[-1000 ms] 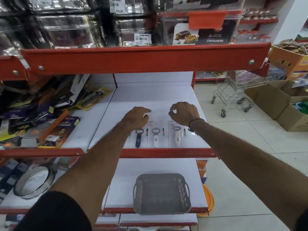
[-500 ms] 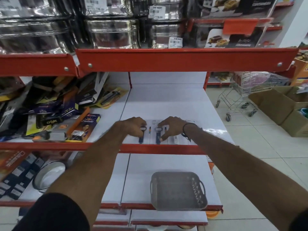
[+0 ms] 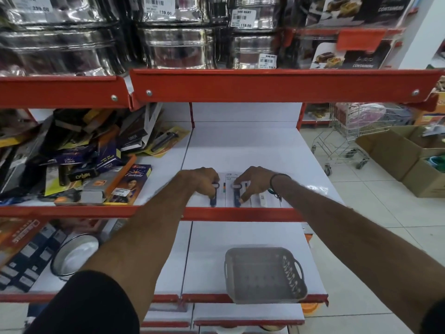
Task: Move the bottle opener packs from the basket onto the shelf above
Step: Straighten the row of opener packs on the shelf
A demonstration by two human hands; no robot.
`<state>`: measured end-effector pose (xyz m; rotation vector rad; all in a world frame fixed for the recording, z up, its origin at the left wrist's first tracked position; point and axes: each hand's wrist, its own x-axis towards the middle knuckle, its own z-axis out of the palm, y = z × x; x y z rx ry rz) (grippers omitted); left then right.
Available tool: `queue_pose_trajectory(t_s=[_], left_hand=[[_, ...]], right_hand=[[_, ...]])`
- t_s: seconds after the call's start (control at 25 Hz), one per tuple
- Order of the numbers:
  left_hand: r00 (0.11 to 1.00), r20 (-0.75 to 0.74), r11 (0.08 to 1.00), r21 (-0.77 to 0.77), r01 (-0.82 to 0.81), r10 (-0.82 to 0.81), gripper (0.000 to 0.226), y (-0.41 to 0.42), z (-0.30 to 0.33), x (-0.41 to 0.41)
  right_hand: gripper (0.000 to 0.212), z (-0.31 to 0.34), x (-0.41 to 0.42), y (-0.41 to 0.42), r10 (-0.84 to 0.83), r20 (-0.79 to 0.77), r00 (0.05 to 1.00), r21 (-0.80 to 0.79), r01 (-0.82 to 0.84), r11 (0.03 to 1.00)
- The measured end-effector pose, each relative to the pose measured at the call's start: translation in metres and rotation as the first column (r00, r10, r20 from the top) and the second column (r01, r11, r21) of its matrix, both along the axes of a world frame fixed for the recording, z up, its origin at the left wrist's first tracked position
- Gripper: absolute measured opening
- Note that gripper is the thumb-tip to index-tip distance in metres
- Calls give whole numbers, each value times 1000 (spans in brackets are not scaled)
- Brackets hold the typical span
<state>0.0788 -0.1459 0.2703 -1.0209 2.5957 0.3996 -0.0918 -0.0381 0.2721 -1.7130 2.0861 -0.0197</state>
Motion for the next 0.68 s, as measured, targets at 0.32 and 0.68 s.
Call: queue_pose_trajectory(t_s=[0.32, 0.68], left_hand=[[985, -144, 995, 1, 98, -97, 85, 12, 0, -27], [988, -63, 990, -15, 143, -144, 78, 17, -3, -32]], right_hand=[[94, 16, -40, 16, -34, -118, 992, 98, 46, 994], [89, 7, -47, 18, -2, -138, 990, 144, 22, 989]])
